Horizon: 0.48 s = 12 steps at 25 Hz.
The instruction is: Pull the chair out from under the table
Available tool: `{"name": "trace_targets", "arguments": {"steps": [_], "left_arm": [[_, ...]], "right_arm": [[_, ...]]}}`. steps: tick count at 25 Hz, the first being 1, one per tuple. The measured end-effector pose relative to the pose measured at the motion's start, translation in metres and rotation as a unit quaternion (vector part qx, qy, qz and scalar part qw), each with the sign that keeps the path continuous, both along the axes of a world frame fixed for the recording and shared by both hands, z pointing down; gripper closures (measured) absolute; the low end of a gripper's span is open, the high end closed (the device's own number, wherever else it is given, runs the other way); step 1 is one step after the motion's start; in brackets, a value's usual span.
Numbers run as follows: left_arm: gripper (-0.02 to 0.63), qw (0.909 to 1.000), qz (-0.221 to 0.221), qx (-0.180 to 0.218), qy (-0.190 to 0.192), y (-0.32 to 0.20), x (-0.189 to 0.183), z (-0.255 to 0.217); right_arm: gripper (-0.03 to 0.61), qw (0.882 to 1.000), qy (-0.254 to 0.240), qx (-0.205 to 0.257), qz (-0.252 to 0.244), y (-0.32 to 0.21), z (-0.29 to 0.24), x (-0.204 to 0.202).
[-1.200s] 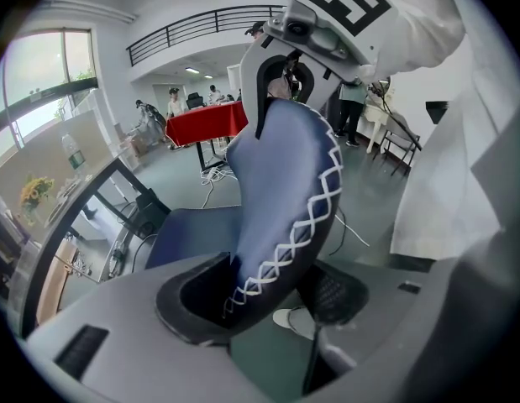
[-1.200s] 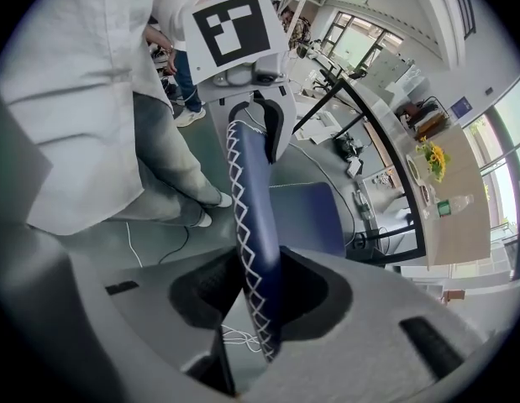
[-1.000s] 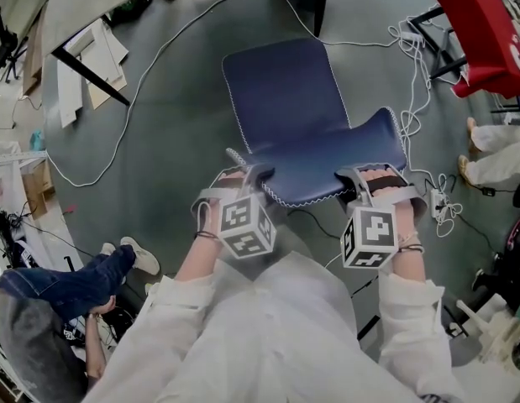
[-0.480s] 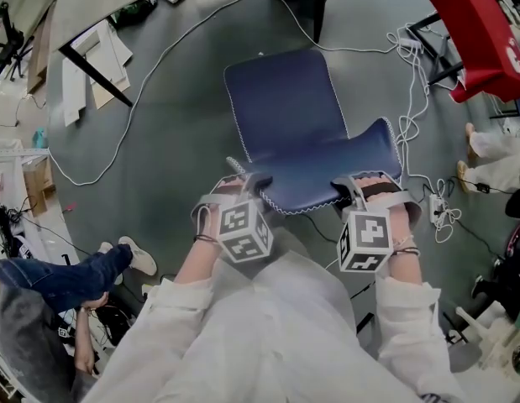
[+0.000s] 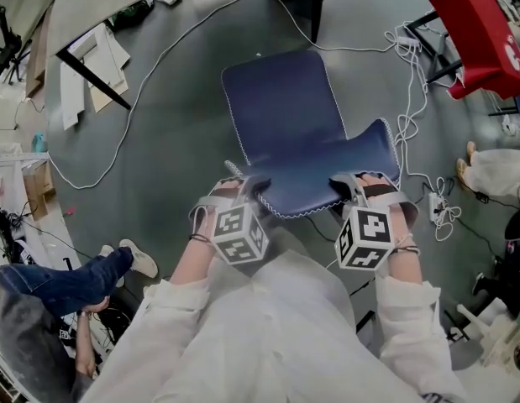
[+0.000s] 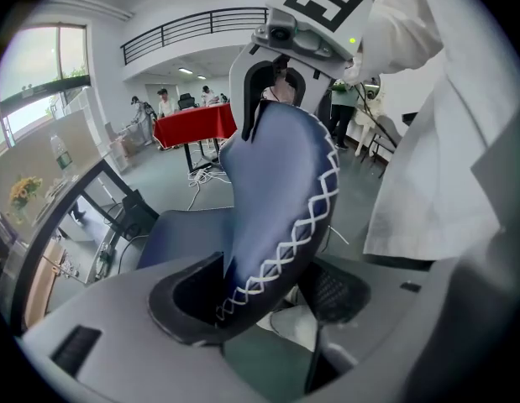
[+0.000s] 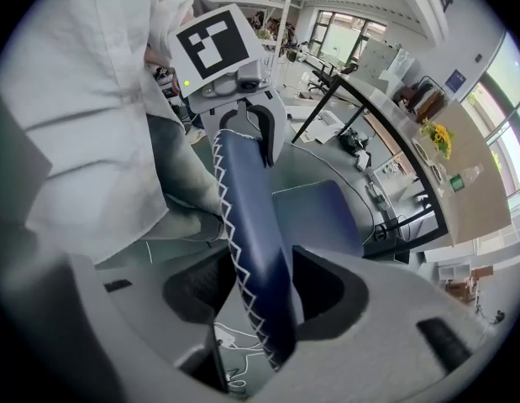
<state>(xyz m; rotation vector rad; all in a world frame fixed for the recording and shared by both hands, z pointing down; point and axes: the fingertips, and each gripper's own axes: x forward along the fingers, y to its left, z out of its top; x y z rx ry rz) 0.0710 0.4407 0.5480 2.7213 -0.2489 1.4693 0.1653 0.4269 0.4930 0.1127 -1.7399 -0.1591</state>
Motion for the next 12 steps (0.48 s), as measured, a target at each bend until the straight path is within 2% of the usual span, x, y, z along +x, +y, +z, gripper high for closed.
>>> {"name": "trace_targets", "arguments": {"steps": [3,7,12], "left_arm": [[0.33,0.9996,0.018,-0.023,0.006,0.004,-0.001,-0.003],[0.311,0.9973,0.043,-0.059,0.014,0.009,-0.006,-0.013],[0.311,0.9947,0.043,-0.079,0.05,0.006,-0.012,-0.044]], "right_arm": [[0.375,1.0,-0.002,-0.006,0.006,-0.002,-0.001,0.002],[0.354,1.0,-0.011,-0.028,0.001,0.003,-0.012,-0.006],[0.348,0.995,-0.081,-0.057,0.019,0.007,-0.035,-0.028]]}}
